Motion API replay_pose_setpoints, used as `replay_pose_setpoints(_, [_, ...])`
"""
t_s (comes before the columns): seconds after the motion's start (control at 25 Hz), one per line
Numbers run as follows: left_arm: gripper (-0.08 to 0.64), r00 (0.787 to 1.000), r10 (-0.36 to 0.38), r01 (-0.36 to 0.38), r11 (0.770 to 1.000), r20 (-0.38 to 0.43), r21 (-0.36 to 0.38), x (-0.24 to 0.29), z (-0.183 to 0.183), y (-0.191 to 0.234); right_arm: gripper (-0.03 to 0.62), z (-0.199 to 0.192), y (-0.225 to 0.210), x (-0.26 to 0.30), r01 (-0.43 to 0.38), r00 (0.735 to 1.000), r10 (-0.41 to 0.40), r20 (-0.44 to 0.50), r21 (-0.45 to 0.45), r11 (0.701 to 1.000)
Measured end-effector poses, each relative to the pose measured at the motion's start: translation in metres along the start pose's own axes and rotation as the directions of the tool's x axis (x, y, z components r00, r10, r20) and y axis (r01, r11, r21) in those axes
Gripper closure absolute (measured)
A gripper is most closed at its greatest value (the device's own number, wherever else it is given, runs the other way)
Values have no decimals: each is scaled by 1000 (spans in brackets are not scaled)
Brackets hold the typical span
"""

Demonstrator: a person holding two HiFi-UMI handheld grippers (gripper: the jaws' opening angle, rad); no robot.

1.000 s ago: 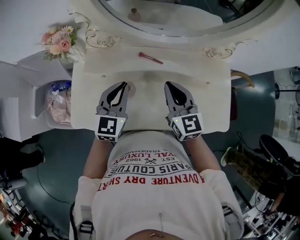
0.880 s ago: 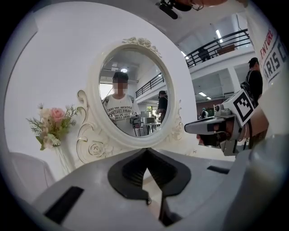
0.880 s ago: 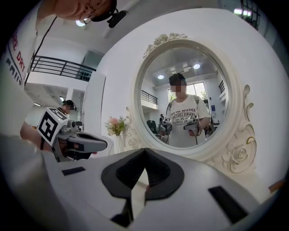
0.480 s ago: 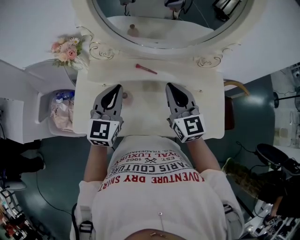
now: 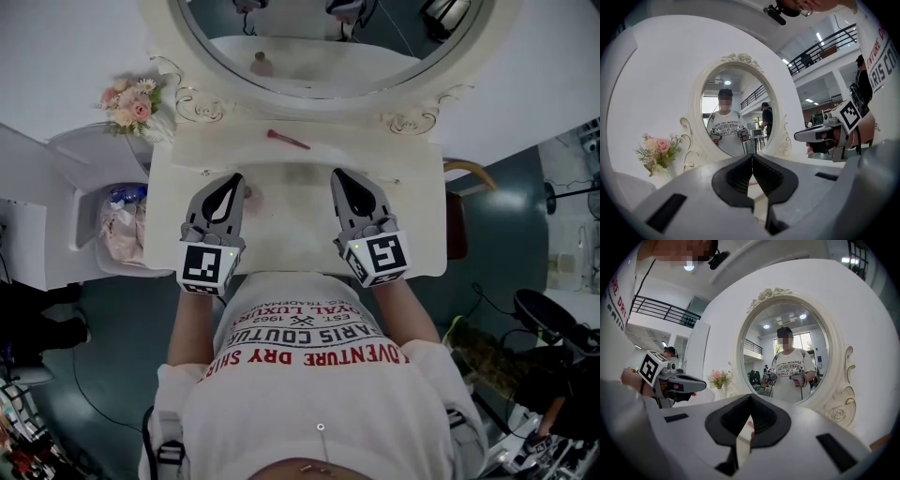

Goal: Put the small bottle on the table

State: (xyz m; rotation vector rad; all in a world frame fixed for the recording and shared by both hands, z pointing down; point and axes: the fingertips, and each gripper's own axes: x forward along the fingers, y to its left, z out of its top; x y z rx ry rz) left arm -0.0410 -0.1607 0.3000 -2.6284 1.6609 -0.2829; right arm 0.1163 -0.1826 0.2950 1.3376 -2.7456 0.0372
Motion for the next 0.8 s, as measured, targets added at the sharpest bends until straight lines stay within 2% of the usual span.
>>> replay_pose_setpoints(0.8, [552, 1000, -22, 21, 998, -22, -60, 4, -12, 10, 594, -10, 1, 8, 17, 1000, -17, -19, 11, 1000])
